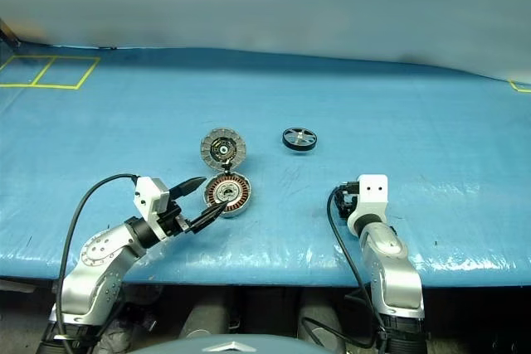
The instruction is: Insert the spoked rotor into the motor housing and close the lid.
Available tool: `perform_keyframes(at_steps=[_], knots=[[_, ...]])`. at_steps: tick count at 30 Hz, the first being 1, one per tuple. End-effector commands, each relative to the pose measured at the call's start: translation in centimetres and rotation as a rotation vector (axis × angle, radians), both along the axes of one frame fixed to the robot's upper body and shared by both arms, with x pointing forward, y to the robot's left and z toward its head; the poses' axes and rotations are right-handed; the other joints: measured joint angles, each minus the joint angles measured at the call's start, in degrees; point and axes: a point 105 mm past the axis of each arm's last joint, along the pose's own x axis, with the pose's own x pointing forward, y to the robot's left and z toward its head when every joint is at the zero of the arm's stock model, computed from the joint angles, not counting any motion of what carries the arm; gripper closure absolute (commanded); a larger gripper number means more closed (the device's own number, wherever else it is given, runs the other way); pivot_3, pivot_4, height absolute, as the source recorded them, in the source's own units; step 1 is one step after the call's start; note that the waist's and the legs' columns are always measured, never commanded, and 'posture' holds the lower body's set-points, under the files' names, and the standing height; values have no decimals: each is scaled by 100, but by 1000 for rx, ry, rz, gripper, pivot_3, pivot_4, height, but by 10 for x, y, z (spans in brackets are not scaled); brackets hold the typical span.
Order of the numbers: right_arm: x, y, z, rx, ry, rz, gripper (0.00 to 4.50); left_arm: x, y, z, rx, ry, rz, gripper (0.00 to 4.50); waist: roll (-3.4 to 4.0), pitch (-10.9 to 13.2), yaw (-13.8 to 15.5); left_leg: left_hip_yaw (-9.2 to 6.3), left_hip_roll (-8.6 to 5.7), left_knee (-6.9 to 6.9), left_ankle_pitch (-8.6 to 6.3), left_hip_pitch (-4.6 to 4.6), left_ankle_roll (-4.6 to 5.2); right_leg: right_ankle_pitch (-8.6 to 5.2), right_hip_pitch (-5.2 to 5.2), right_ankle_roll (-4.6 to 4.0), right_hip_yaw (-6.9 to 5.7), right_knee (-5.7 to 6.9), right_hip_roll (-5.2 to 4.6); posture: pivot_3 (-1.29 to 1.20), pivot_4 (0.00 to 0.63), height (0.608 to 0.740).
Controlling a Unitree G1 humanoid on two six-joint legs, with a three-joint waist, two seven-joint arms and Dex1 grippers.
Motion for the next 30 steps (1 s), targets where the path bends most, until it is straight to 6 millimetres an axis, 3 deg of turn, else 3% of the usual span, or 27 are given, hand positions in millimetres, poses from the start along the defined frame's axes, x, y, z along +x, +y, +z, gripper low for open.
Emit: perform_keyframes(at_steps=[1,4,11,13,15,18,21,25,30], knots=[[-2,4,-7,20,42,7,2830,-1,0,5,-5,-27,1,0,-1,-1,-1,0,0,0,0,0,0,0,0,0,0,0,1,0,150,740],[-3,10,-7,21,53,25,3764,-2,1,5,-5,-26,5,0,-2,-2,-2,1,1,0,0,1,0,2,0,-3,1,0,6,0,150,740],[-6,16,-9,33,68,54,3832,-2,3,5,18,-55,23,0,-8,-6,-1,1,3,0,0,2,0,3,0,-5,2,0,9,0,150,740],[-4,18,-5,32,42,70,3832,-2,3,5,36,-77,32,0,-8,-7,-2,1,2,0,0,2,0,3,0,-5,2,0,9,0,150,740],[6,26,15,26,-72,99,3832,-2,3,3,38,-72,34,0,-8,-6,-6,3,3,0,0,2,0,3,-2,-5,4,0,9,0,150,740],[16,47,52,32,-261,178,3832,-2,3,1,36,-69,35,0,1,-1,-23,10,2,0,0,1,0,4,-6,-6,12,3,11,0,150,740],[14,81,72,86,-332,370,3832,-3,3,0,45,-80,30,0,1,-1,-20,12,1,0,0,0,0,7,-4,-5,16,3,19,0,150,740],[2,121,75,105,-311,627,3832,-6,3,-2,28,-45,1,0,-1,-2,5,10,0,-1,0,1,0,7,-4,-6,16,0,20,0,150,740],[-11,156,68,58,-279,858,3832,-14,3,5,-47,-17,-43,0,-1,-2,0,10,3,2,0,0,0,7,-5,-6,17,0,18,0,150,740]])
